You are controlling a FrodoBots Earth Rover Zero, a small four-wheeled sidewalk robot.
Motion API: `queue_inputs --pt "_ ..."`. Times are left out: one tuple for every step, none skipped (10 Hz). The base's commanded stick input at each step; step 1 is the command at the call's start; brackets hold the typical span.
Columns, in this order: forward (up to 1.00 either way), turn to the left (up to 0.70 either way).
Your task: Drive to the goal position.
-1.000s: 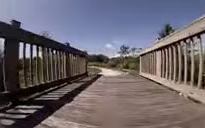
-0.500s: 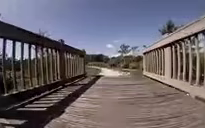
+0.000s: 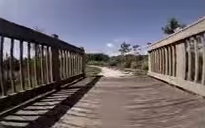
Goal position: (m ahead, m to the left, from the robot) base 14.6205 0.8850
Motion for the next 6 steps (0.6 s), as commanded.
queue_inputs --pt "0.70 0.00" --pt "0.70 0.00" --pt "0.70 0.00" --pt "0.70 0.00" --pt "0.70 0.00" --pt "0.70 0.00"
